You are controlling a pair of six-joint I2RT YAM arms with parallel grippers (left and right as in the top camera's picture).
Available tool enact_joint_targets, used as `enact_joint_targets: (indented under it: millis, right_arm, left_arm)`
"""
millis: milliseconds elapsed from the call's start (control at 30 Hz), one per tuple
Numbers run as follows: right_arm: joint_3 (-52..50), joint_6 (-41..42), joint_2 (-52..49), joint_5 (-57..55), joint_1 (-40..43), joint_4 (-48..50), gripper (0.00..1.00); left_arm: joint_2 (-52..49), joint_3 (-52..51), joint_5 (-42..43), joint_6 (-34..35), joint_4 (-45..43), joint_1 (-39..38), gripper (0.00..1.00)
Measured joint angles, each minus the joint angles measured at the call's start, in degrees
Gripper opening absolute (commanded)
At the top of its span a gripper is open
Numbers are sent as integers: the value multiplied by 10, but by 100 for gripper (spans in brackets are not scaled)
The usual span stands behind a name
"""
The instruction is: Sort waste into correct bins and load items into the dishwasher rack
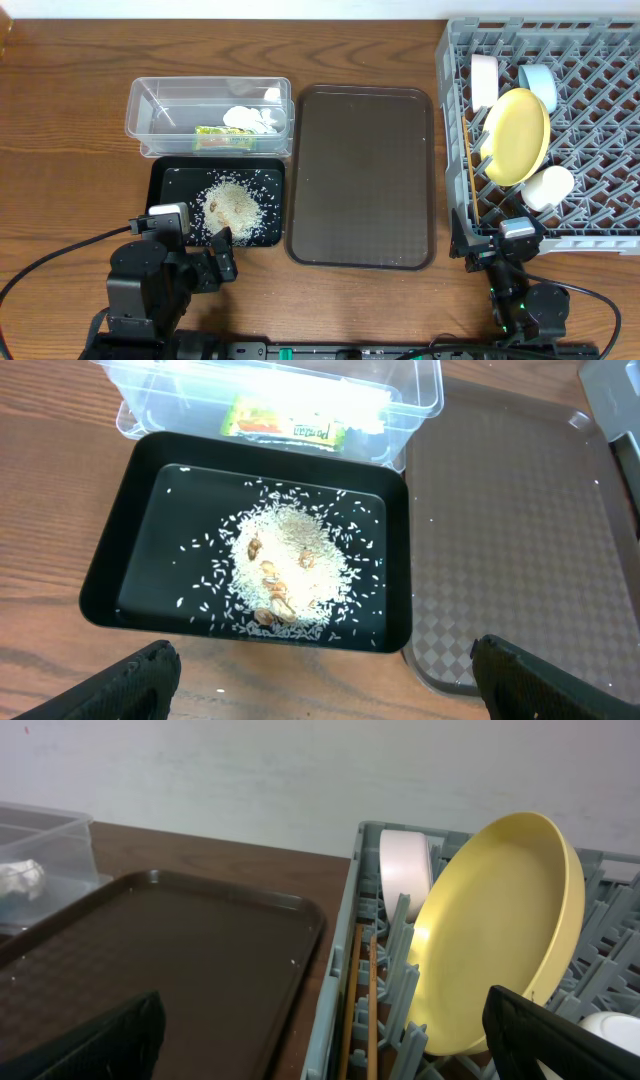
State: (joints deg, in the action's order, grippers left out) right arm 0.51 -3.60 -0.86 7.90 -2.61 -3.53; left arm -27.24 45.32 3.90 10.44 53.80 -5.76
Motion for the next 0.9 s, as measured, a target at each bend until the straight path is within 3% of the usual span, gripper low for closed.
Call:
enact_joint_targets:
  millis: [167,367,667,900]
  right_arm:
    - [0,0,0,0,0,0,99]
    - [0,0,0,0,0,0,99]
    - [0,0,0,0,0,0,99]
    - [0,0,0,0,0,0,99]
  left_arm:
    - [32,-19,-16,0,-25,17,96]
    - [121,-115,-33,0,-142,50,96]
    - [242,-318,-39,-2,-411,60,96]
    - [266,-427,-38,-7,-600,61,96]
